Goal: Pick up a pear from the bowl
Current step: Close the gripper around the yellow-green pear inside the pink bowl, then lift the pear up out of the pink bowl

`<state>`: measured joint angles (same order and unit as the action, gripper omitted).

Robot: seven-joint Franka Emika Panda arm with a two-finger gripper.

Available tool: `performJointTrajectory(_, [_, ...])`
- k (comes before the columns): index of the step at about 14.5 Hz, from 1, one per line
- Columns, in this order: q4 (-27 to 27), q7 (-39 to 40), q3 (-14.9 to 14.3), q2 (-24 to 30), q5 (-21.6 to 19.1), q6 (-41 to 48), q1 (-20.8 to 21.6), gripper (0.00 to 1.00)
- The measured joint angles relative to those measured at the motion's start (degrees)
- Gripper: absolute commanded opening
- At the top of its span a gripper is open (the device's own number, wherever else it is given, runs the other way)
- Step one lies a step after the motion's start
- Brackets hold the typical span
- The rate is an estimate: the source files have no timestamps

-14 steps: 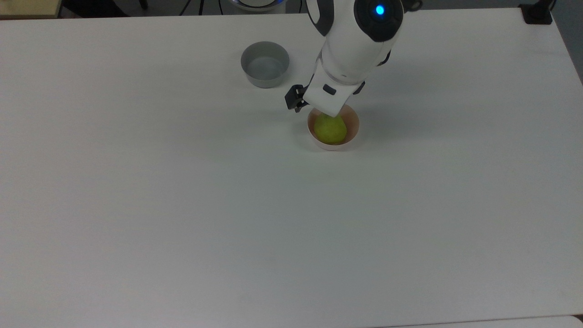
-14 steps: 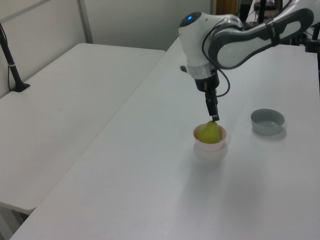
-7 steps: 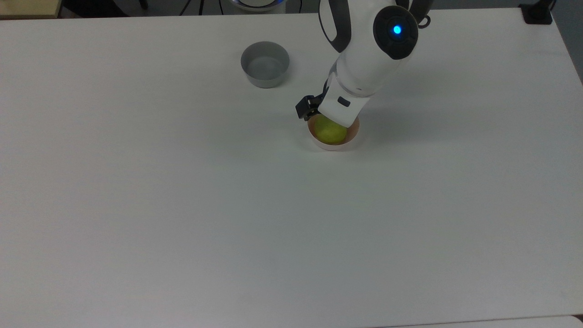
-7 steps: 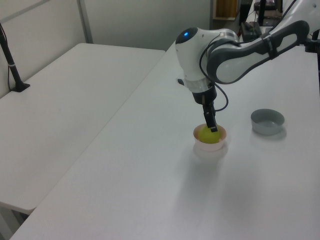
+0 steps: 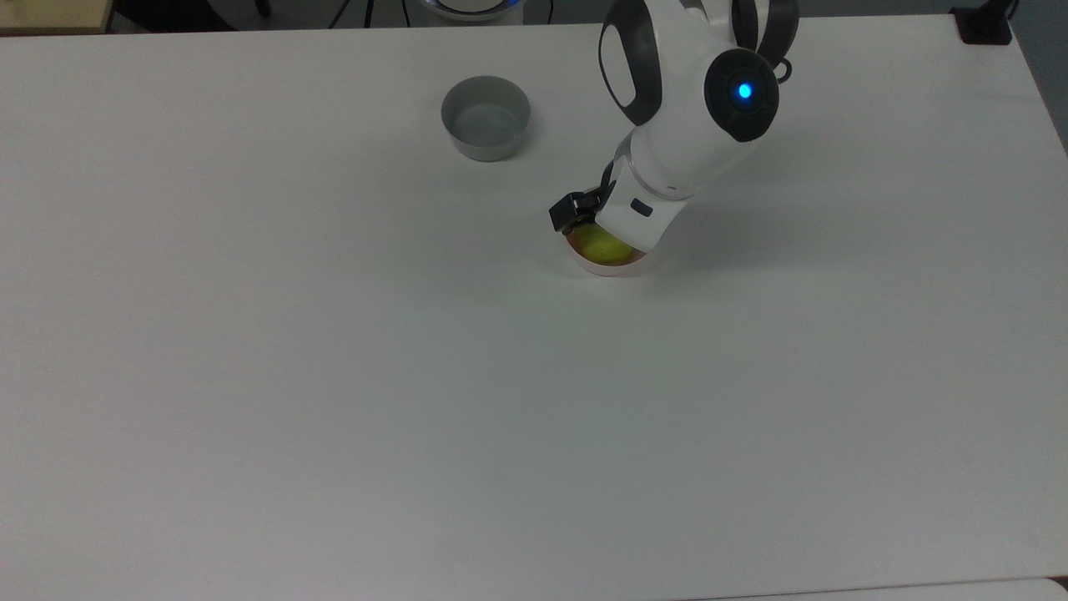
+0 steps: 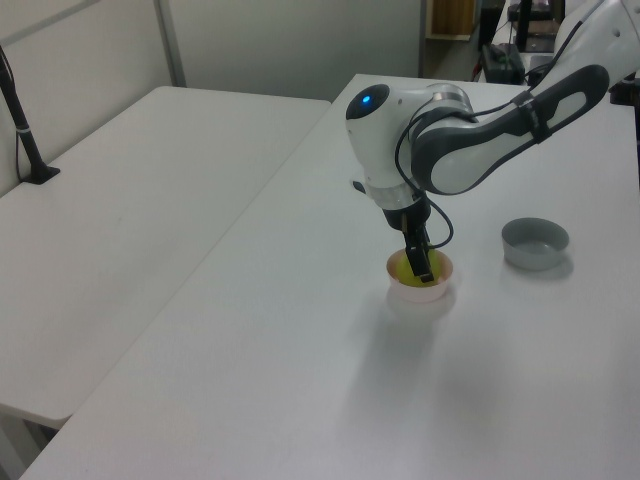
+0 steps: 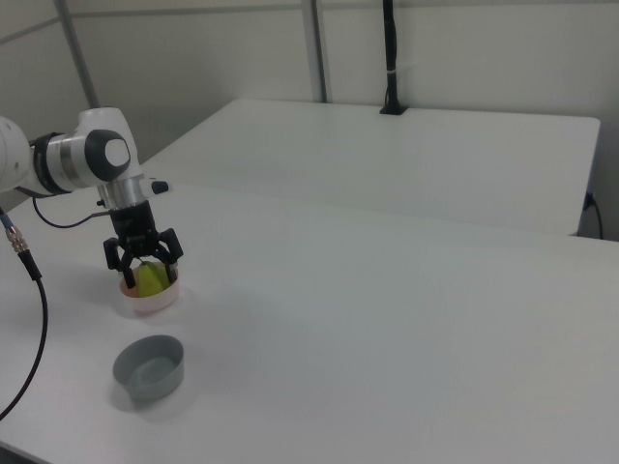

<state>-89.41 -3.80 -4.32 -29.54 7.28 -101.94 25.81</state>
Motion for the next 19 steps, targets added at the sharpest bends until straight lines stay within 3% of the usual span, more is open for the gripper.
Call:
performJointTrajectory(1, [0.03, -0.06, 0.01, -0.44, 0.31, -0.06, 0.0, 1.0])
performJointTrajectory(5, [0.1, -0.14, 0.2, -0.51, 1.32, -0.46, -0.01, 0.83])
performJointTrajectory(6, [0.11, -1.14, 0.3, -0.51, 1.54, -0.94, -0.01, 0.84])
performJointTrajectory(7, [0.0, -2.18, 0.49, -0.63, 1.54, -1.68, -0.01, 0.98])
performJointTrajectory(9, [-0.03, -2.88, 0.64, -0.94, 1.54, -2.33, -0.01, 1.0])
performJointTrajectory(12, [0.03, -3.16, 0.66, -0.94, 1.54, -2.35, -0.01, 0.83])
performJointTrajectory(16, [0.11, -3.25, 0.81, -0.84, 1.58, -2.35, -0.01, 0.48])
performJointTrajectory(19, [0.12, -3.27, 0.88, -0.87, 1.59, -2.35, -0.01, 0.4])
